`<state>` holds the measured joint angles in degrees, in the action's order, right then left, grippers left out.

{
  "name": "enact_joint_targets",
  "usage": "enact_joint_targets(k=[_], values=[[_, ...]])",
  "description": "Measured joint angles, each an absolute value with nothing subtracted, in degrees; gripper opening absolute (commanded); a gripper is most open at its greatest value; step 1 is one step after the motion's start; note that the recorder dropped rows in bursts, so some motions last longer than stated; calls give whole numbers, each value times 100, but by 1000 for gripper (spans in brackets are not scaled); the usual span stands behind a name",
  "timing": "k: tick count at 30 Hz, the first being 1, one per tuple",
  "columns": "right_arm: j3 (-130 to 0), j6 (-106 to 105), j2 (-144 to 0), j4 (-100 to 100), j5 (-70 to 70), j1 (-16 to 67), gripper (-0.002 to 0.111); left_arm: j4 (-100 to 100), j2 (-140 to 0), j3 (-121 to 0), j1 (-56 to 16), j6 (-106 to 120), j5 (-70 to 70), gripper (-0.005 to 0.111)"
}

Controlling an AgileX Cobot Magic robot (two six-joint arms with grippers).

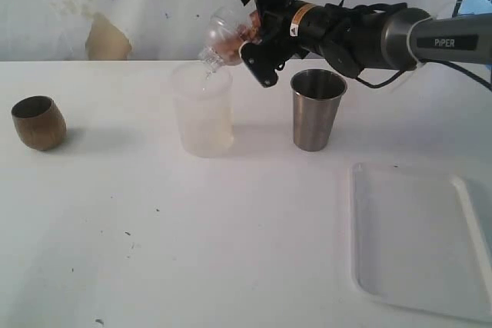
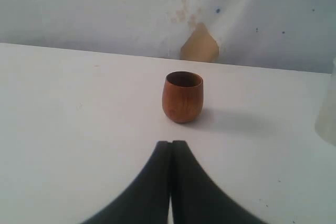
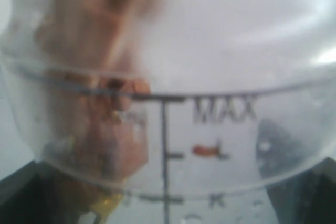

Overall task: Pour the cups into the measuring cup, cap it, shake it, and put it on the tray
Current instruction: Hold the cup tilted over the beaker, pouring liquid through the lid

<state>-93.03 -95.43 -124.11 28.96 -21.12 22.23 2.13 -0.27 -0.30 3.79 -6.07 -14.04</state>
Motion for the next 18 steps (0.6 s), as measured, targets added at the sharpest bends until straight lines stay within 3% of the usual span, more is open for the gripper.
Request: enact_joint_targets(k=[18], values=[[-9303, -9981, -12411, 2896, -2149, 2223, 0, 213, -27, -30, 379, -607, -1404, 0]])
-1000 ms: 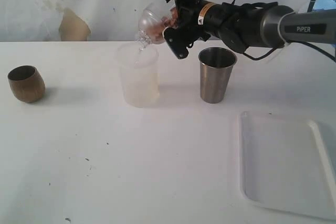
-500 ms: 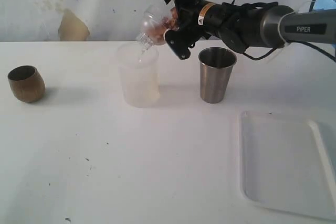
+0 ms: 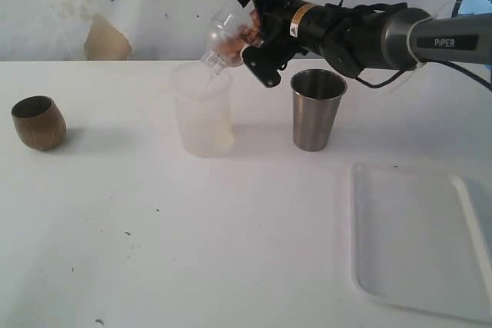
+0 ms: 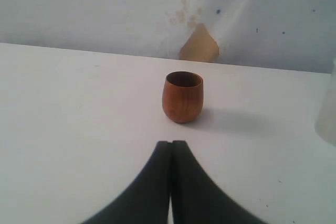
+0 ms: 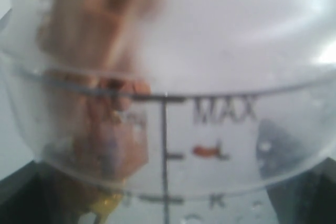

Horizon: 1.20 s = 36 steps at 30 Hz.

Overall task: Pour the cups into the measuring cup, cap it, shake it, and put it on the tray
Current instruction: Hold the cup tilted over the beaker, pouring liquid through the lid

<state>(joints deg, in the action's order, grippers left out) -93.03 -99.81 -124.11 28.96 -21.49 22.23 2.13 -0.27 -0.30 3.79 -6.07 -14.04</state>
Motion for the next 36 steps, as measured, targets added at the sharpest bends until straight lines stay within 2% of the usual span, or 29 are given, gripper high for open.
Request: enact_joint_targets(k=[36], values=[[-9303, -10621, -12411, 2896, -2316, 2286, 0, 213, -27, -30, 379, -607, -1404, 0]])
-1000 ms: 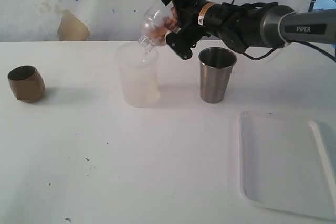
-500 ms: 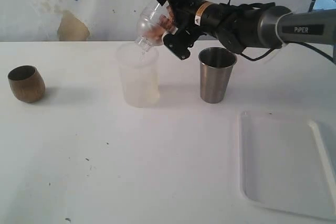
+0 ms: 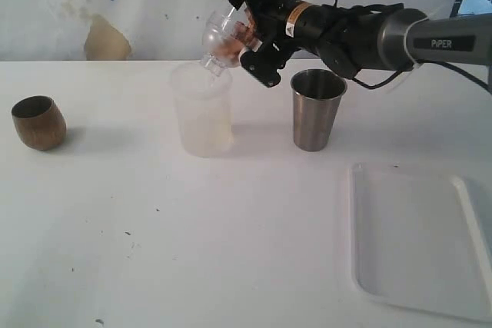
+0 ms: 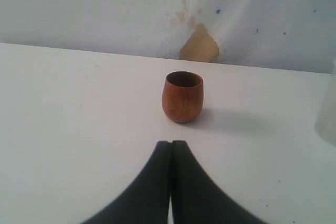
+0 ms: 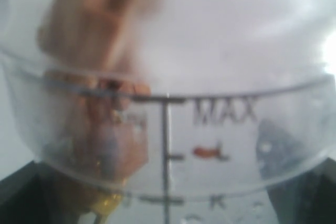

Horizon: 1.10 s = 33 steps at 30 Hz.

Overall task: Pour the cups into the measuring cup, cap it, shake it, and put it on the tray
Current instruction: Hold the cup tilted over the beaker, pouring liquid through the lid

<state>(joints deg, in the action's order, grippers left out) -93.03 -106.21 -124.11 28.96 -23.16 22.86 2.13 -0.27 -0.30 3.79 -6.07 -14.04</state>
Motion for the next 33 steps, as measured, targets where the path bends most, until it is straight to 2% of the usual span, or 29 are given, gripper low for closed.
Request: enact_joint_targets(k=[33], values=[[-9303, -10732, -12411, 2896, -2316, 2286, 0, 213, -27, -30, 379, -607, -1404, 0]])
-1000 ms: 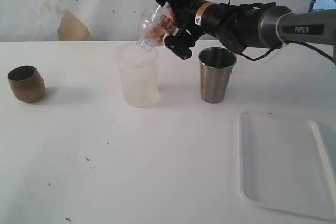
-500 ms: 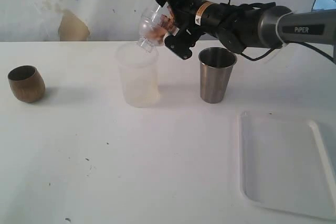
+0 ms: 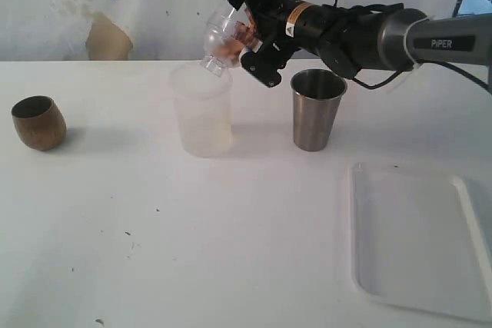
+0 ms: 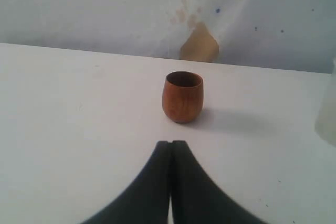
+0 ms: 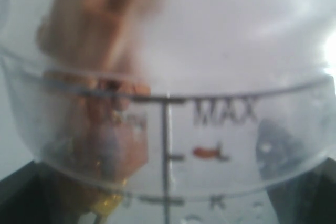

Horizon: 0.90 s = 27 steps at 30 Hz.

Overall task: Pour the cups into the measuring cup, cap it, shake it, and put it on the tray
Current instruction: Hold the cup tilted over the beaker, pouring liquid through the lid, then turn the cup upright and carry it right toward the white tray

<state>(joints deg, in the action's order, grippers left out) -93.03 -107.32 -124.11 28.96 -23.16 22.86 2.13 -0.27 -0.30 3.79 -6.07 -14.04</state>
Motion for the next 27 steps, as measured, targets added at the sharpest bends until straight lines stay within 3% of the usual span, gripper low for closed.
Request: enact_joint_targets(k=[27], values=[[-9303, -10753, -12411, 2319, -2319, 2286, 0, 213, -27, -30, 379, -607, -1404, 0]])
